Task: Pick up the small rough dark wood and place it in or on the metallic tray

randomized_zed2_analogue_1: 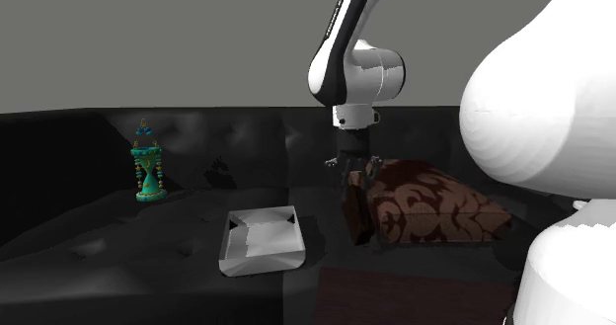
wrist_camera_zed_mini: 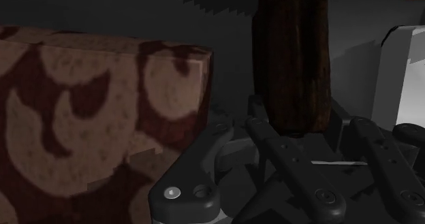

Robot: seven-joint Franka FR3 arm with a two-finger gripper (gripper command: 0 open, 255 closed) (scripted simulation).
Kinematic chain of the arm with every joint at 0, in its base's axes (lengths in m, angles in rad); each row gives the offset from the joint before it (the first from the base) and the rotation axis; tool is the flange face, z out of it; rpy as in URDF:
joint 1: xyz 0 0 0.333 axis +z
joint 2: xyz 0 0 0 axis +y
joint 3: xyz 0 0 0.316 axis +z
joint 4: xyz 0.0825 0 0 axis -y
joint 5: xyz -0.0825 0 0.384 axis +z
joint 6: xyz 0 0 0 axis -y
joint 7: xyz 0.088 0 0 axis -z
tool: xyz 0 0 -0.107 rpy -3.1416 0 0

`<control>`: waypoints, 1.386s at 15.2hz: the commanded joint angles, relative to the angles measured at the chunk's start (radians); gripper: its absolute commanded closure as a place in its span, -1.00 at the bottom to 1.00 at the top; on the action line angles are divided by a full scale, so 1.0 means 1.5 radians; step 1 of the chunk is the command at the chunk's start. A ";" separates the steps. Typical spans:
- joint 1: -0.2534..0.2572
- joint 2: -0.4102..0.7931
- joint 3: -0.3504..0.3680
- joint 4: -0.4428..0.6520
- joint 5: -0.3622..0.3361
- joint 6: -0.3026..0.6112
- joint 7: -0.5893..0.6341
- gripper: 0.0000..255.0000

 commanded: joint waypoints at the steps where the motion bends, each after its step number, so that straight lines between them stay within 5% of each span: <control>1: -0.001 -0.020 0.001 0.002 0.012 -0.020 -0.011 1.00; 5: 0.000 -0.052 0.002 0.007 0.031 -0.056 -0.025 1.00; 21: 0.154 0.179 0.080 0.316 -0.066 -0.164 0.260 1.00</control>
